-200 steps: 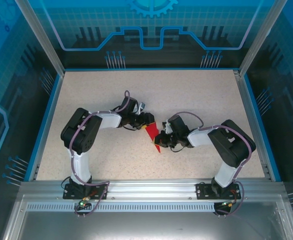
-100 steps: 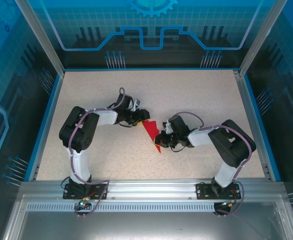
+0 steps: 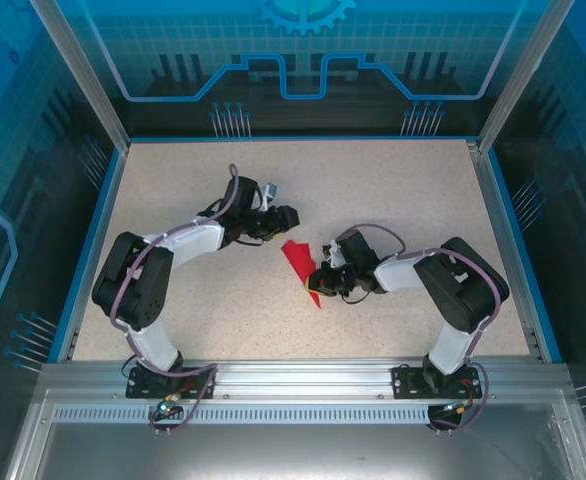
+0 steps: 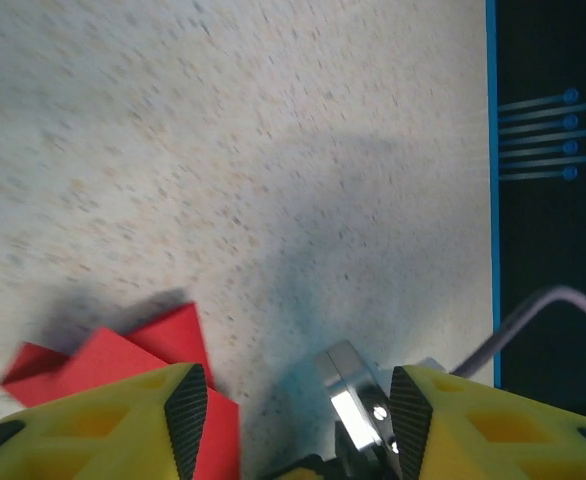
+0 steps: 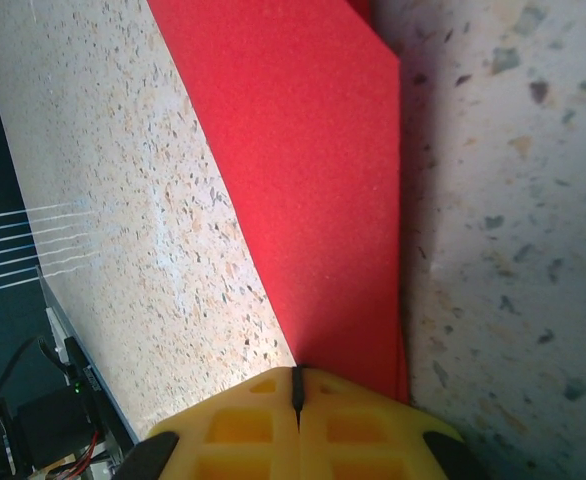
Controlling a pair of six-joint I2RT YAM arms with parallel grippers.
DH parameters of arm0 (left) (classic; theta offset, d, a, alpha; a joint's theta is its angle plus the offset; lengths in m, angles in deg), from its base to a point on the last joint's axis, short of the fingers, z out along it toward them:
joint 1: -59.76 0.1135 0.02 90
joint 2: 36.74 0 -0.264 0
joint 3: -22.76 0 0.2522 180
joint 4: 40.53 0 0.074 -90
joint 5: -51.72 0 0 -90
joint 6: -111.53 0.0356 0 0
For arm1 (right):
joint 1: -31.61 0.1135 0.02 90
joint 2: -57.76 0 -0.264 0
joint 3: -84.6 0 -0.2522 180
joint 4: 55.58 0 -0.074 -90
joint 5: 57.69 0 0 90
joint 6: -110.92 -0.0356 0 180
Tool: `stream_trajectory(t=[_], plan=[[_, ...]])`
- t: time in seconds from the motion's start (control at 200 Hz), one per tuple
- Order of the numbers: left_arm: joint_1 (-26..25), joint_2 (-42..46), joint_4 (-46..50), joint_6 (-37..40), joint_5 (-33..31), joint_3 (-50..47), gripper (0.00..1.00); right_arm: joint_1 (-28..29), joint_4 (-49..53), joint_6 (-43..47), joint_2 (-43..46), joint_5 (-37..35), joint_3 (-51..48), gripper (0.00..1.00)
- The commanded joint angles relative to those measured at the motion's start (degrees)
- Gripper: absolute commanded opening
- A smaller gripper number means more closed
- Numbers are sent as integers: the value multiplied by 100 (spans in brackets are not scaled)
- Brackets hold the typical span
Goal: Fold a paper plane with a square sheet of paper (pick it up from the middle)
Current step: Fold the wing for the fifth time at the center of the table.
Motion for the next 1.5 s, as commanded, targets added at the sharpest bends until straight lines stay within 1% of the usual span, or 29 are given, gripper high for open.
stream_trajectory(t=[0.0,0.09,0.195,0.345,0.475,0.555,0.67,0.8,0.895,0.955,1.0,1.06,1.165,1.32,1.495], plan=[[-384,-269,-40,-213,235,-114,54,80,290,43,-171,100,-28,4],[-574,-562,-172,-300,250,-88,54,83,249,40,-132,117,-33,5],[-605,-887,-330,-415,222,-80,54,80,227,37,-15,128,-51,5],[-590,-1215,-152,-325,-141,-27,52,78,226,71,234,222,-39,7],[-594,-1248,31,-196,-223,-69,52,82,413,123,579,37,24,11],[-596,-1208,77,-158,-239,-120,52,71,551,191,638,-53,142,12],[-596,-1186,50,-180,-221,-165,51,64,762,231,480,-232,337,12],[-589,-1200,84,-178,-230,-116,52,95,524,100,103,89,353,13],[-594,-1221,141,-163,-232,-69,51,152,612,100,20,111,270,14],[-594,-1230,171,-162,-251,-62,51,186,970,214,30,-24,263,13],[-589,-1230,183,-155,-268,-67,51,196,1246,302,91,-277,223,14],[-583,-1246,215,-146,-268,-57,51,182,1384,357,158,-439,101,13],[-575,-1263,215,-136,-295,-70,51,135,1292,354,312,-394,-110,14],[-555,-1304,202,-133,-294,-79,51,123,1351,403,566,-279,-107,14],[-554,-1301,179,-145,-235,-84,51,251,1386,478,894,-58,159,16]])
